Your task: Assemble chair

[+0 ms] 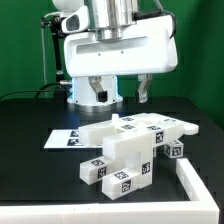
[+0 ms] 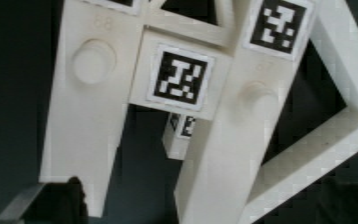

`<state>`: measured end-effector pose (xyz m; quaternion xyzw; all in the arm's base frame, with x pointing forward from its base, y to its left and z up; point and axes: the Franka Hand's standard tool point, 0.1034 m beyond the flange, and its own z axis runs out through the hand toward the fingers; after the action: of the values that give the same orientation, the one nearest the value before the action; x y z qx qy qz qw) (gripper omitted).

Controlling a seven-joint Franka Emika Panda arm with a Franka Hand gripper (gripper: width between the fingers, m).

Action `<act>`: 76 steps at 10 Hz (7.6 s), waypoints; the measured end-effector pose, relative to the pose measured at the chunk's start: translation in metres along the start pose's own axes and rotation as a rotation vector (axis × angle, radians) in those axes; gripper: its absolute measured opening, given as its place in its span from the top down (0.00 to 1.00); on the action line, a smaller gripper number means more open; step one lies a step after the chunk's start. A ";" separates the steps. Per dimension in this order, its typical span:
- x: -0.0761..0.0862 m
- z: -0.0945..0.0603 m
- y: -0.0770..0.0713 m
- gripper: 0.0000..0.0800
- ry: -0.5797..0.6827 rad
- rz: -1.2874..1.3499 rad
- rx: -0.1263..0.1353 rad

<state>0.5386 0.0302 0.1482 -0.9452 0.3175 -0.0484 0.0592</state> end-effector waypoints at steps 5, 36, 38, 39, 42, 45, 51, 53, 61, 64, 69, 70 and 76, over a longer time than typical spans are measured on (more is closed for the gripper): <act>0.000 -0.001 0.006 0.19 -0.002 -0.394 0.000; -0.025 0.075 0.024 0.19 -0.032 -1.123 -0.091; -0.021 0.080 0.010 0.19 -0.020 -1.088 -0.101; -0.019 0.080 0.007 0.19 -0.019 -1.073 -0.100; -0.016 0.082 -0.003 0.19 -0.026 -1.001 -0.100; -0.016 0.082 -0.008 0.19 -0.050 -0.961 -0.103; -0.037 0.072 0.005 0.19 -0.087 -0.870 -0.094; -0.064 0.062 -0.007 0.19 -0.108 -0.784 -0.085; -0.118 0.074 -0.026 0.19 -0.150 -0.632 -0.099; -0.135 0.076 -0.040 0.19 -0.151 -0.586 -0.094; -0.144 0.080 -0.031 0.19 -0.212 -0.552 -0.125; -0.156 0.081 -0.036 0.19 -0.222 -0.523 -0.133; -0.173 0.085 -0.046 0.19 -0.218 -0.529 -0.138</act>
Offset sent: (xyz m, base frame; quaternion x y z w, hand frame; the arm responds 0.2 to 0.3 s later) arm -0.0180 -0.0023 0.0040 0.0186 -0.0291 -0.1727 0.9844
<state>0.4395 0.1786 0.0617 -0.9965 0.0545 0.0614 0.0139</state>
